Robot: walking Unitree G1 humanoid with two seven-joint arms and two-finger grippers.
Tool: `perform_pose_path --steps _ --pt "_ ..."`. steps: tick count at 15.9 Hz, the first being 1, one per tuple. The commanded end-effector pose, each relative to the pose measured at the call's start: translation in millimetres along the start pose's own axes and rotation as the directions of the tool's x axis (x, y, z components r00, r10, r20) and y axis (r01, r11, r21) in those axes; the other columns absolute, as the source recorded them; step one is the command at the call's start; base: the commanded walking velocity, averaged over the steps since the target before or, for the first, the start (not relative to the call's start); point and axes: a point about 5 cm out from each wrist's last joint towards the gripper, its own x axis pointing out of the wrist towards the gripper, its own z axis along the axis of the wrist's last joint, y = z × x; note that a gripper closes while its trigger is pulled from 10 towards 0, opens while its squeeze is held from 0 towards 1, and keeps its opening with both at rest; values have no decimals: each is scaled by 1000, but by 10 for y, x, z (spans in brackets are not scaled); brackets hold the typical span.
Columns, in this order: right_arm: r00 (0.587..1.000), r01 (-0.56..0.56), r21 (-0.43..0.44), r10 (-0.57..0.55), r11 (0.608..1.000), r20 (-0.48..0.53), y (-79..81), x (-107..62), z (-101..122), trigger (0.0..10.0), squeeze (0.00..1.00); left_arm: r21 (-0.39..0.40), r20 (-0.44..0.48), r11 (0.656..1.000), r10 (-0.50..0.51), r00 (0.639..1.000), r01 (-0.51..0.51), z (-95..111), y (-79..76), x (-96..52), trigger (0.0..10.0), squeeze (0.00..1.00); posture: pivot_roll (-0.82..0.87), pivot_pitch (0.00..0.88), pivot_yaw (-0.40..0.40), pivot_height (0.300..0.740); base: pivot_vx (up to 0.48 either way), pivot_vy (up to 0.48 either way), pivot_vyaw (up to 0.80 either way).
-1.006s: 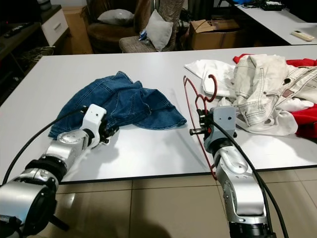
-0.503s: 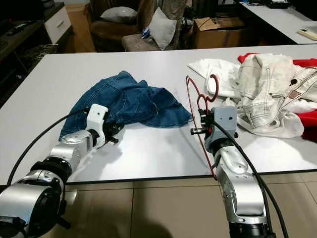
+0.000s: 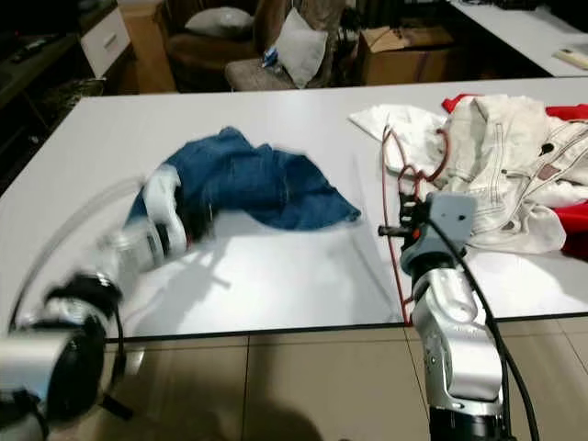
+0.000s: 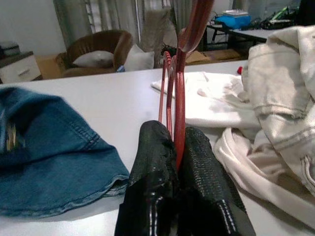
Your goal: Hang hanger
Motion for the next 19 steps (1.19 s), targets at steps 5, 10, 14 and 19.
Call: perform_pose_path --steps 5,10,14,19 --pt "962 -246 49 238 968 133 250 -99 208 10000 0 -39 436 978 -167 885 203 1317 -254 -118 0 0 -124 0 98 740 0 0 0" --pt "795 -600 6 595 800 115 340 -474 265 10000 0 -32 452 965 -217 865 259 1528 -298 -242 0 0 -117 0 124 740 0 0 0" --pt "789 -613 -3 612 790 52 375 -475 175 10000 0 14 343 928 -353 870 371 1403 -424 -276 0 0 -115 0 127 740 0 0 0" --pt "946 -318 36 315 948 74 -20 -261 189 10000 0 263 -65 948 -170 983 181 639 -187 -280 10000 0 -115 0 132 740 0 0 0"
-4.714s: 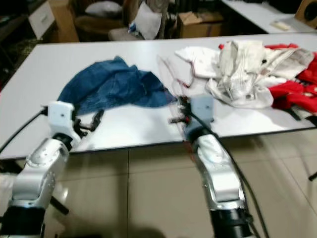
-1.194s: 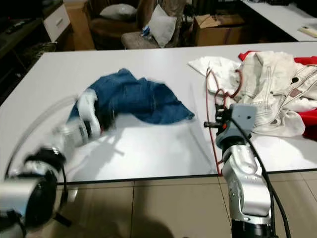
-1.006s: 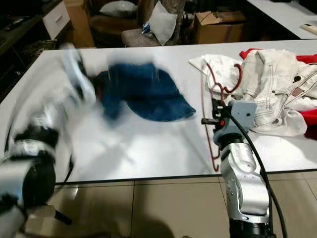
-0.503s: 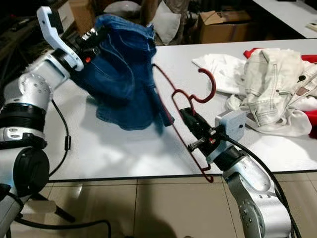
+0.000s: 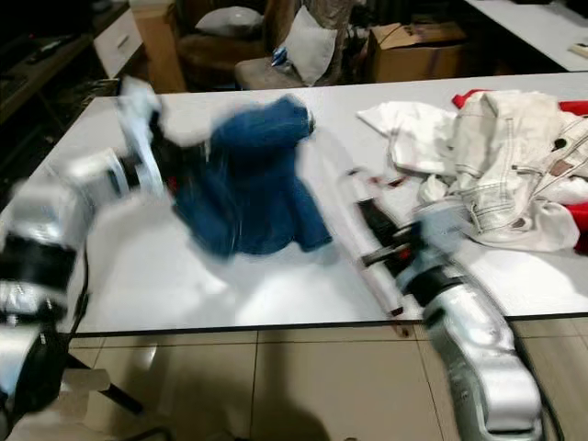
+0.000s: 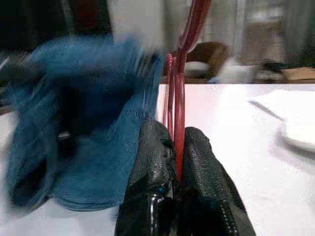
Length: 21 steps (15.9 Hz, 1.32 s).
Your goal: Hang hanger
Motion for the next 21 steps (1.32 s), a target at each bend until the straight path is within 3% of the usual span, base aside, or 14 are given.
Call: perform_pose_path --steps 1,2,3,6,8,9,11,12,13,14,15,16,18,21 --pt "998 47 23 -47 999 36 -70 -1 67 10000 0 45 -8 997 68 998 -68 35 45 -56 10000 0 -115 0 132 740 0 0 0" --pt "997 59 37 -60 998 47 -81 -8 86 10000 0 42 -25 997 64 998 -63 -6 31 -77 10000 0 -118 0 135 740 0 0 0" --pt "996 65 61 -69 996 64 -91 -13 111 10000 0 54 -99 998 22 995 -17 -137 -30 -151 10000 1000 -119 0 137 740 0 0 0" --pt "995 67 73 -72 995 65 -90 -7 110 10000 0 103 -159 991 -66 985 83 -233 -163 -270 10000 1000 -112 0 128 740 0 0 0" --pt "992 110 83 -115 990 53 -143 13 82 10000 0 228 -133 974 24 991 7 -180 -79 -281 10000 1000 -107 0 122 740 0 0 0" --pt "986 155 88 -159 984 45 -205 21 70 10000 0 360 -106 926 160 981 -112 -130 54 -282 10000 1000 -106 0 123 740 0 0 0" --pt "982 181 84 -184 980 30 -241 14 53 10000 0 361 -56 914 217 975 -182 -84 105 -271 10000 1000 -109 0 126 740 0 0 0" --pt "980 199 78 -200 977 9 -252 -5 13 10000 0 344 -39 928 169 985 -146 -68 31 -236 10000 180 -113 0 128 740 0 0 0" --pt "978 209 79 -210 975 -2 -251 -23 -15 10000 0 353 -21 933 85 996 -72 -46 -82 -200 10000 0 -115 0 132 740 0 0 0" --pt "976 219 80 -219 972 -7 -254 -30 -26 10000 0 361 -8 932 34 999 -29 -23 -145 -187 10000 0 -115 0 132 740 0 0 0" --pt "966 256 68 -255 964 -28 -286 -42 -56 10000 0 441 -25 896 80 996 -61 3 -86 -182 10000 663 -120 0 136 740 0 0 0" --pt "962 272 67 -270 960 -33 -301 -45 -63 10000 0 492 -20 849 231 973 -192 11 111 -205 10000 1000 -121 0 137 740 0 0 0" --pt "961 273 61 -270 960 -50 -283 -37 -88 10000 0 466 44 811 379 924 -355 91 349 -295 10000 1000 -121 0 134 740 0 0 0" --pt "955 289 43 -286 956 -74 -270 -15 -135 10000 0 517 26 854 53 998 -58 72 -69 -123 10000 1000 -113 0 125 740 0 0 0"
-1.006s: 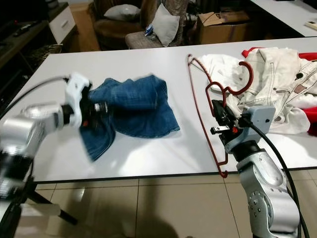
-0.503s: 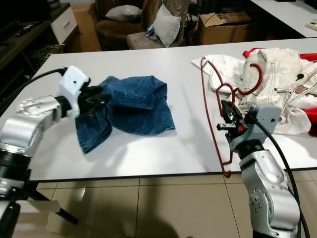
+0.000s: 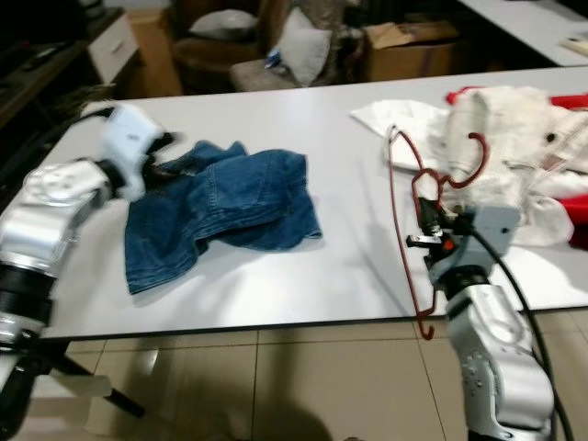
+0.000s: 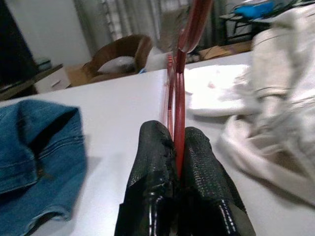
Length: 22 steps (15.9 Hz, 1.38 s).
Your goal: Hang hanger
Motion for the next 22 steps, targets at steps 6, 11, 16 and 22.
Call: perform_pose_path --steps 6,11,16,22 --pt "996 85 -1 -85 996 -29 28 2 -119 10000 0 48 49 964 -262 964 260 -62 -833 438 10000 1000 -137 0 138 740 0 0 0" --pt "993 115 6 -115 993 -19 40 -18 -134 10000 0 458 -196 863 -135 971 212 -479 -1018 603 10000 0 -152 0 145 740 0 0 0" --pt "993 115 -9 -115 993 -11 46 11 -113 10000 0 692 -168 719 66 984 70 -550 -982 722 10000 0 -159 0 130 740 0 0 0" --pt "994 107 -28 -107 994 -11 73 16 -123 10000 0 788 9 600 215 977 -139 -412 -750 747 10000 0 -166 0 127 740 0 0 0"
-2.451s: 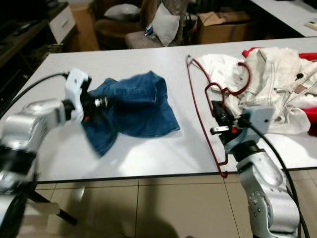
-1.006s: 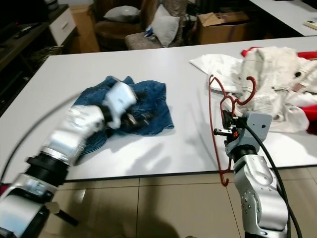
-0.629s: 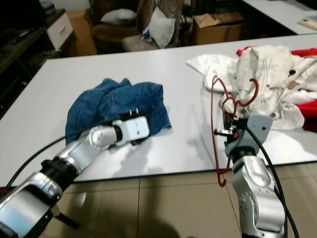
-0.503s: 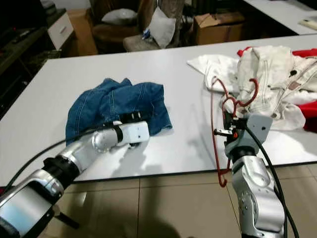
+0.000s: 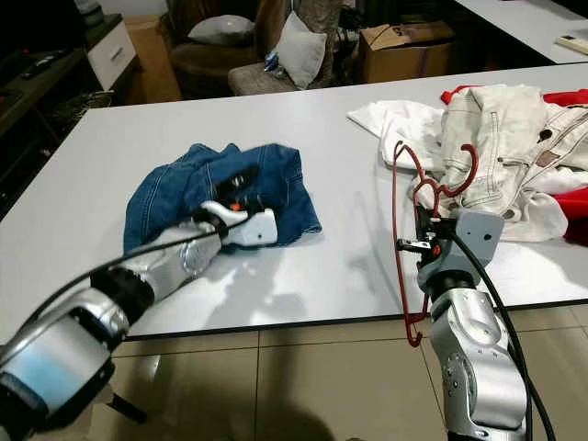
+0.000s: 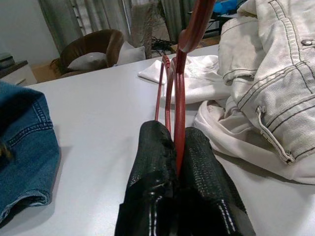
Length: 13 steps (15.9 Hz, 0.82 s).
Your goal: Hang hanger
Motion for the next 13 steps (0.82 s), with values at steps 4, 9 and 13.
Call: perform_pose_path --steps 4,9,13 --pt "1000 -16 -5 16 1000 2 54 8 -13 10000 0 54 -71 999 12 997 -8 -184 50 -23 10000 0 -163 0 126 740 0 0 0" --pt "1000 -13 -7 13 1000 8 44 19 -3 10000 0 -24 -77 998 54 996 -56 -235 179 -16 0 0 -164 0 125 740 0 0 0" --pt "1000 -21 -11 21 1000 9 63 29 0 10000 0 -63 -82 997 35 996 -40 -253 163 -25 0 0 -161 0 121 740 0 0 0"
